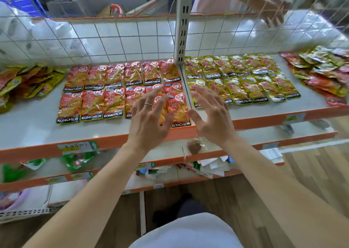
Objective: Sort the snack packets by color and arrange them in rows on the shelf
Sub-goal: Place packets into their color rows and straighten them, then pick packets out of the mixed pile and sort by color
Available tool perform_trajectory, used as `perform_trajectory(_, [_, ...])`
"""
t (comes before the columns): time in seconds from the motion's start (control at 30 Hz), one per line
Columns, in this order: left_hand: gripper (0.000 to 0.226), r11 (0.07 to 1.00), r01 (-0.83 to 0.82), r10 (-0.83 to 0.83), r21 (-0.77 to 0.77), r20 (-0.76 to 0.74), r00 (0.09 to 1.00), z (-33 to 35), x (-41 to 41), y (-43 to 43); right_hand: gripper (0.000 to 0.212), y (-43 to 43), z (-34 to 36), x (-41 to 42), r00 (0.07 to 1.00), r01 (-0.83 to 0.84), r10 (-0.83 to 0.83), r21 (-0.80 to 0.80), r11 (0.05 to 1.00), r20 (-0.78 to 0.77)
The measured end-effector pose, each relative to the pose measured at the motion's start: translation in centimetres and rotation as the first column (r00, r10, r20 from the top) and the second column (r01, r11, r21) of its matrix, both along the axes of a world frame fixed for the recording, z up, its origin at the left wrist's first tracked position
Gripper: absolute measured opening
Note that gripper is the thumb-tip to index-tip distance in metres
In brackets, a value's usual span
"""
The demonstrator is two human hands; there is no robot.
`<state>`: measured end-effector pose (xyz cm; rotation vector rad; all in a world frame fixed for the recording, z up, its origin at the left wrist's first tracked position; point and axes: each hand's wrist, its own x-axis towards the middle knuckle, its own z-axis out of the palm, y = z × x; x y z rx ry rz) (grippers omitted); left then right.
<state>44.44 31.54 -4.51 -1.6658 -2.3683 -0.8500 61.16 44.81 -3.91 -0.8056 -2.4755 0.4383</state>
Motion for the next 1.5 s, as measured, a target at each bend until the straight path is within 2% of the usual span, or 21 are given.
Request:
perform_trajectory(0.2, [0.058, 0.994, 0.08, -0.081, -0.077, -0.017, 0.997, 1.3, 3.9, 2.2, 0.059, 0.5, 1.9, 4.9, 0.992, 0.122, -0.122, 0.013, 0.992, 0.018])
perform_trajectory(0.33, [0.055, 0.976, 0.204, -0.214, -0.08, -0.141, 0.967, 1.7, 8.0, 4.9, 0.056, 2.7, 2.1, 9.3, 0.986, 0.163, -0.163, 0.005, 0.987, -0.018])
perform_trajectory(0.4, [0.054, 0.963, 0.253, -0.264, -0.091, -0.156, 0.952, 1.4, 10.4, 7.0, 0.055, 4.5, 1.9, 11.9, 0.978, 0.208, -0.208, -0.006, 0.978, -0.022])
perform_trajectory(0.7, [0.059, 0.944, 0.298, -0.306, -0.141, -0.034, 0.952, 1.3, 24.7, 19.1, 0.054, 13.3, 1.5, 27.0, 0.931, 0.364, -0.365, -0.051, 0.93, -0.011])
perform_trajectory(0.93, [0.053, 0.925, 0.355, -0.352, -0.133, 0.048, 0.935, 0.8, 34.2, 26.1, 0.059, 18.9, 1.7, 36.2, 0.903, 0.427, -0.429, -0.079, 0.901, -0.015])
perform_trajectory(1.23, [0.055, 0.888, 0.448, -0.449, -0.102, 0.017, 0.894, 2.0, 37.7, 32.3, 0.054, 23.4, 2.8, 40.3, 0.869, 0.495, -0.495, -0.096, 0.864, 0.025])
perform_trajectory(1.5, [0.052, 0.854, 0.518, -0.518, -0.034, 0.024, 0.855, 2.2, 39.0, 39.6, 0.058, 28.4, 3.8, 41.6, 0.787, 0.615, -0.609, -0.052, 0.787, 0.097])
